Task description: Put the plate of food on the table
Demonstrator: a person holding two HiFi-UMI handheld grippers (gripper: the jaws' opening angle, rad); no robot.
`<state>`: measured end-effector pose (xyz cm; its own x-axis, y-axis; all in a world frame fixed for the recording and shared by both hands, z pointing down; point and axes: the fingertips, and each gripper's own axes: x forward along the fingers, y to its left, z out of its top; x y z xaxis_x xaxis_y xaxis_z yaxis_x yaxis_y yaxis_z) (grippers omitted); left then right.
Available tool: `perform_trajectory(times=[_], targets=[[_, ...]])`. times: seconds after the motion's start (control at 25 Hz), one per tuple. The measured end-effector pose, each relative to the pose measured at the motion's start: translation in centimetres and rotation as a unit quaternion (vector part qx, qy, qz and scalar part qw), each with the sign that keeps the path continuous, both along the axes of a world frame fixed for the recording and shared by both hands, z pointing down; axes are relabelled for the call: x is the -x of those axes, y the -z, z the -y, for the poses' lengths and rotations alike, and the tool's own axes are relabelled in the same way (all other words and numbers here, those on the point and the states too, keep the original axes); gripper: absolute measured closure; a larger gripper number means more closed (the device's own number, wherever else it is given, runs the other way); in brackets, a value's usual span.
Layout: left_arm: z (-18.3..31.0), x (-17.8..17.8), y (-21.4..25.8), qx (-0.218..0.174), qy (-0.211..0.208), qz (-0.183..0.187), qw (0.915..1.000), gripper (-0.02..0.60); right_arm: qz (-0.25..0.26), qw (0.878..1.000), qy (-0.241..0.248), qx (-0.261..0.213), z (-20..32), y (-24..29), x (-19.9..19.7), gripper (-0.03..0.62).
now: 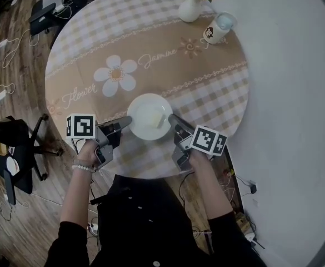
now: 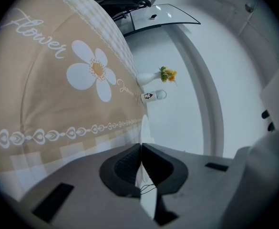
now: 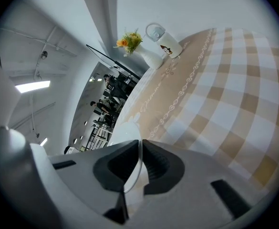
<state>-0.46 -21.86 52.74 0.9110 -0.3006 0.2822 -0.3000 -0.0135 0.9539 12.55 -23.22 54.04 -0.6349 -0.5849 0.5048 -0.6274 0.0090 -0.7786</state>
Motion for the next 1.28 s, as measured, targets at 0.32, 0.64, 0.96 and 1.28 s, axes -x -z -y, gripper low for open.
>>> perform_trajectory(times=[0.32, 0.64, 0.96, 1.28], targets=[[2.1, -0.6, -2.5, 0.016, 0.002, 0.005, 0.9999, 0.575, -0.005, 1.000, -0.001, 0.014, 2.0, -2.4, -0.6, 0.580], [3.5, -0.5, -5.6, 0.040, 0.007, 0.018, 0.9990, 0.575, -0.018, 0.999, 0.014, 0.032, 3.4, -5.1, -0.5, 0.580], [3.8, -0.4, -7.3, 0.046, 0.008, 0.048, 0.9978, 0.574, -0.040, 0.997, 0.034, 0.048, 3.4, -7.0, -0.4, 0.580], [4.0, -0.2, -9.1, 0.054, 0.016, 0.095, 0.9939, 0.574, -0.077, 0.993, 0.055, 0.072, 3.1, -8.2, -0.5, 0.580]])
